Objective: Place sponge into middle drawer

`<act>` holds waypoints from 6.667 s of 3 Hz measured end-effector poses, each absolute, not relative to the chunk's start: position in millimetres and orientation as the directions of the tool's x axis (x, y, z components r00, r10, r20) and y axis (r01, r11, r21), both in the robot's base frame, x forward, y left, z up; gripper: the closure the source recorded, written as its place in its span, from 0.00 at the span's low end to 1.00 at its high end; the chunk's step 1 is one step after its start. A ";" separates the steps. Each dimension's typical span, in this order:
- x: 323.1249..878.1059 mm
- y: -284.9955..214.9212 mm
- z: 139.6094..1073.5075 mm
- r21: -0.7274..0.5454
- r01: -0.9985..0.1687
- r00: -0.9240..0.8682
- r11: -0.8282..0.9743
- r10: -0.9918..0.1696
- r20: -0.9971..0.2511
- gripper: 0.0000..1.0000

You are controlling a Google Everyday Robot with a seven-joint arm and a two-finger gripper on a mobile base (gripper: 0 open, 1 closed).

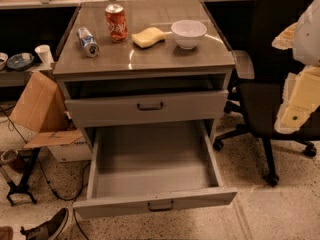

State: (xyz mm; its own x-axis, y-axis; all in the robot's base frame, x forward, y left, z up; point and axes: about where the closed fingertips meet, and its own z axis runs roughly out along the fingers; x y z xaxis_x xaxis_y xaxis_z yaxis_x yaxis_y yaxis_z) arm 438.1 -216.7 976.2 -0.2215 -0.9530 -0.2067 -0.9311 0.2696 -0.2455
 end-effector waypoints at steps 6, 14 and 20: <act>626.0 -16.8 1022.1 -0.171 -0.810 -0.286 0.561 -0.632 -0.721 0.00; 879.0 33.6 891.6 -0.246 -0.542 -0.491 0.804 -0.540 -0.683 0.00; 897.5 56.2 835.8 -0.177 -0.668 -0.510 0.723 -0.618 -0.598 0.45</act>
Offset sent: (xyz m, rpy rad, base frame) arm 0.0443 0.0196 0.0274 0.1413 -0.0898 -0.0273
